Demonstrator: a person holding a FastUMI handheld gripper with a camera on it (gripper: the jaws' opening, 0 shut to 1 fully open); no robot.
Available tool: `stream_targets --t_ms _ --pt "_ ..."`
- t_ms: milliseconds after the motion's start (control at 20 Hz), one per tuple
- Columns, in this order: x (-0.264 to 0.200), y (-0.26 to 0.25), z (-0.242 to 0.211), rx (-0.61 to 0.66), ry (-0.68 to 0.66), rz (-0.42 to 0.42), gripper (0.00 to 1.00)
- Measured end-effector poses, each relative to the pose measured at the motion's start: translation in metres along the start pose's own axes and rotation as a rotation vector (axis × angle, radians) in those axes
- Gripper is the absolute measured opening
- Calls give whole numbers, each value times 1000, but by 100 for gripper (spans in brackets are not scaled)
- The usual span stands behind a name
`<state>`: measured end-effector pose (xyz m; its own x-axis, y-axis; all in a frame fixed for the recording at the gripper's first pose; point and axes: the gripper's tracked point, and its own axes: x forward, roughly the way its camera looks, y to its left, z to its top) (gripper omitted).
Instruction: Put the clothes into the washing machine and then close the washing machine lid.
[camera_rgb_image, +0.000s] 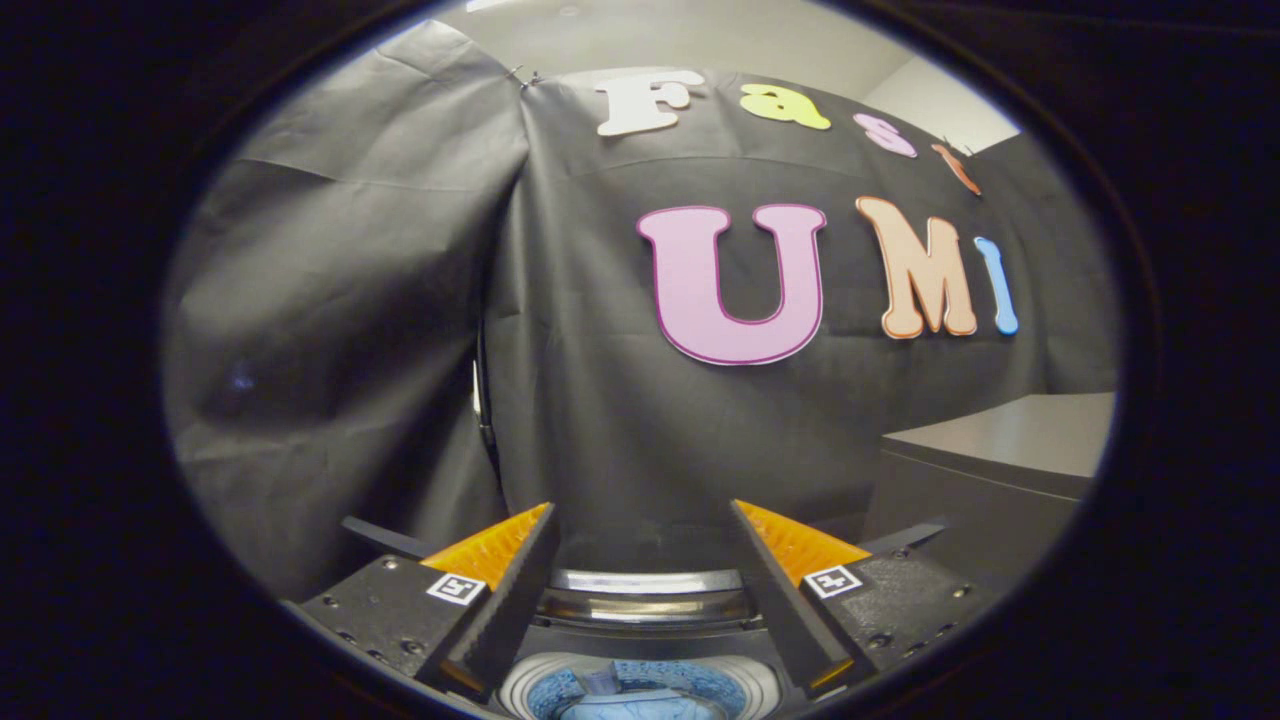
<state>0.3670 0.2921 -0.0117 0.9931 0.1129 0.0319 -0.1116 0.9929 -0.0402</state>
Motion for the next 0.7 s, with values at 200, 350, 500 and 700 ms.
stream_targets --t_ms 200,350,500,700 --pt "-24 -9 -44 29 71 -41 99" --pt "-38 -11 -87 49 117 -39 98" --pt "-45 -19 -124 48 188 -47 98" --pt "-50 -29 -139 94 216 -73 98"
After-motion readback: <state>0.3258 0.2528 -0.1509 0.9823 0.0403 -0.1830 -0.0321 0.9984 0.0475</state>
